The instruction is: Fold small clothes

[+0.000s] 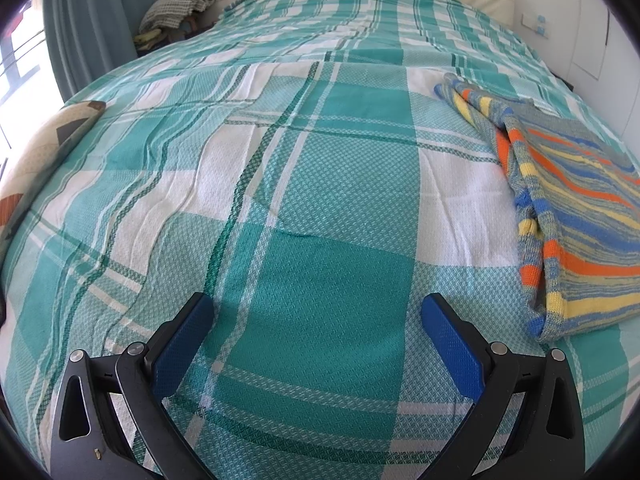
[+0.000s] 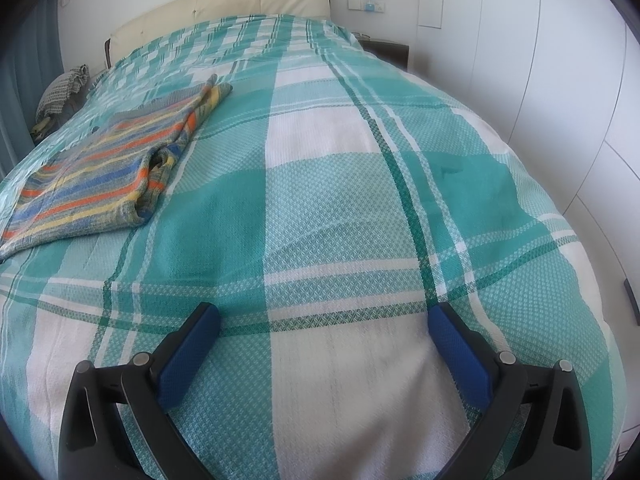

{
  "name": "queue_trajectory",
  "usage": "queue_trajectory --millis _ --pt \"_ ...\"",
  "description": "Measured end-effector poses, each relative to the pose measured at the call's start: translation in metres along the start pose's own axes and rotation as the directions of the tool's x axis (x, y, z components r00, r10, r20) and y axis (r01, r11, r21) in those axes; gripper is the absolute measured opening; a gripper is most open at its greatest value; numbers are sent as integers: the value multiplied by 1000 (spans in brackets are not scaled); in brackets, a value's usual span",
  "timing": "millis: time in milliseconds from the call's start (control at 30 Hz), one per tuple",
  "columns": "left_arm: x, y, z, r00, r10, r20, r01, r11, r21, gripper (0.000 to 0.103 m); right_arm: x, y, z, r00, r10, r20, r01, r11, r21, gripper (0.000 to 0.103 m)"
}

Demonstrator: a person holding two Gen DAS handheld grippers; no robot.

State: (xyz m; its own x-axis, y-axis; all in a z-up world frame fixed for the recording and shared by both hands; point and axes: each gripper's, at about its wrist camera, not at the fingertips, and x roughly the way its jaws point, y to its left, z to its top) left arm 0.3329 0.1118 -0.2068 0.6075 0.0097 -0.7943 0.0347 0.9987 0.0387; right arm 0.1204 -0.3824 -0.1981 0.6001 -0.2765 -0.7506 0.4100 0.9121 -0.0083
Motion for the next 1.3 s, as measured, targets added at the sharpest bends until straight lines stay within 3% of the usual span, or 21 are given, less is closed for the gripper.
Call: queue_trajectory --millis 1100,1300 --pt "1 -4 0 1000 15 0 -15 1000 4 103 -2 -6 0 999 42 14 -42 999 26 103" --pt "-12 -1 -4 994 5 -106 -7 1000 -16 103 -4 -7 0 999 50 18 -50 998 30 103"
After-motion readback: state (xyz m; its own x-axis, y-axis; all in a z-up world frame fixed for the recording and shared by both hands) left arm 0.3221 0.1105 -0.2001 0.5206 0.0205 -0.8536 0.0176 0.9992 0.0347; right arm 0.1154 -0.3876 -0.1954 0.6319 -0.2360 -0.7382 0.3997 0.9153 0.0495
